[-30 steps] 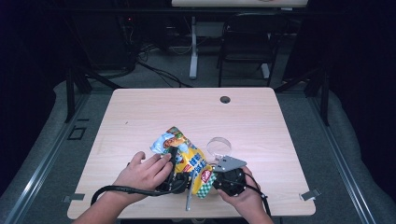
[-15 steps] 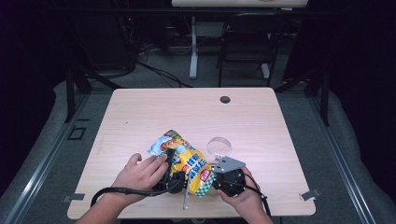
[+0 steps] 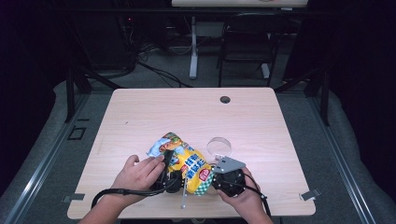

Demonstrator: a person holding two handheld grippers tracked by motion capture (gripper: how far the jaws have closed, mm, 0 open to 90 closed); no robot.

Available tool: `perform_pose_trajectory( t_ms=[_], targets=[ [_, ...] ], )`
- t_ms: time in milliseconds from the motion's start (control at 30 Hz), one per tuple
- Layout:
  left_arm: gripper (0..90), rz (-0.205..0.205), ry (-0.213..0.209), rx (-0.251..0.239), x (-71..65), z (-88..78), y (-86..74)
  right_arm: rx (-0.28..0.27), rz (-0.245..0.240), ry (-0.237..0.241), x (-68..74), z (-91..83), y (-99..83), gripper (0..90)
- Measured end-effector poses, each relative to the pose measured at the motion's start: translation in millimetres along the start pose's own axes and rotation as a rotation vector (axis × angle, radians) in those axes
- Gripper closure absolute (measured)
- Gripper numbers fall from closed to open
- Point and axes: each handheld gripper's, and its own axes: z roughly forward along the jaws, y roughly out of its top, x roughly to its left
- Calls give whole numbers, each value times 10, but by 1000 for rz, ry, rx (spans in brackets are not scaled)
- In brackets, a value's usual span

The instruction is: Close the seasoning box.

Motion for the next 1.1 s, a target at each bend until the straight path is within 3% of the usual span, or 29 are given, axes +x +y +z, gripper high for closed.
perform_pose_trajectory(
  t_ms=[367,1100],
  targets=[
    [856,-65,-24,-18,-75,36,-58,0,-9,-4,6,6,-1,716],
    [868,-208,-124,-64,-157,129,-173,-12,-14,-11,3,-7,3,710]
  ],
)
